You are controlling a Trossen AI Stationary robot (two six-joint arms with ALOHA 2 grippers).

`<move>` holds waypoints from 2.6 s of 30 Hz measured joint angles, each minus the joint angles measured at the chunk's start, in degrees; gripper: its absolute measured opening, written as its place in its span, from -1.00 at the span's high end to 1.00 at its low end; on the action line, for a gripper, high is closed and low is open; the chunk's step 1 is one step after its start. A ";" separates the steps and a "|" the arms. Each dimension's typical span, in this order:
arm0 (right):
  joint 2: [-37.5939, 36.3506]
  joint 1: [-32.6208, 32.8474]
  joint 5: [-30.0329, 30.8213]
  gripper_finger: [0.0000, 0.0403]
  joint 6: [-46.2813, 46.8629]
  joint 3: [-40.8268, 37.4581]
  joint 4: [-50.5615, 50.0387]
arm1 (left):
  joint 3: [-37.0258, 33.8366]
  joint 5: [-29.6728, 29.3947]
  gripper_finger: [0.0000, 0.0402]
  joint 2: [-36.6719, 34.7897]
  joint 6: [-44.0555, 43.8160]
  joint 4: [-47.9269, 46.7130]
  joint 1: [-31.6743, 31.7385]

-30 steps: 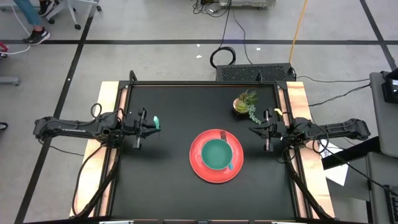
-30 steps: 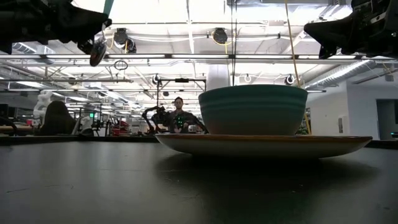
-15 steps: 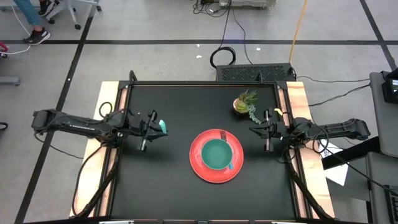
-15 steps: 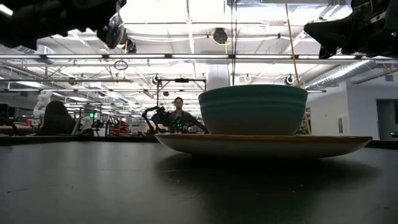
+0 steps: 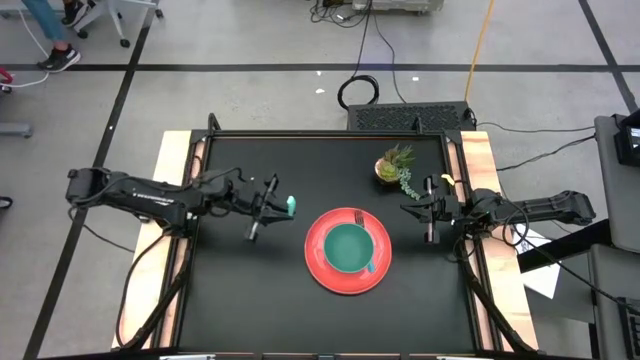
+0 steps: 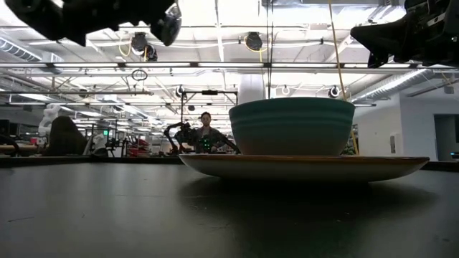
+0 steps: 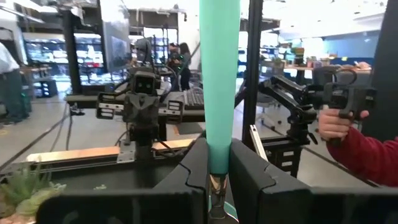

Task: Set table place
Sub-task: Put the blue spoon into the green bowl

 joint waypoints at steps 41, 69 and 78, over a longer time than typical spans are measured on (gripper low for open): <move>0.00 0.00 0.00 1.00 -0.66 -0.02 0.02 | 26.00 16.86 0.81 38.12 -5.26 5.81 -0.36; 0.27 0.00 0.00 1.00 0.51 -0.02 2.07 | 42.57 11.71 0.81 47.78 0.25 -10.27 -2.51; 0.44 0.00 0.00 1.00 0.52 -0.02 2.10 | 48.33 10.54 0.81 54.54 0.30 -12.14 -2.53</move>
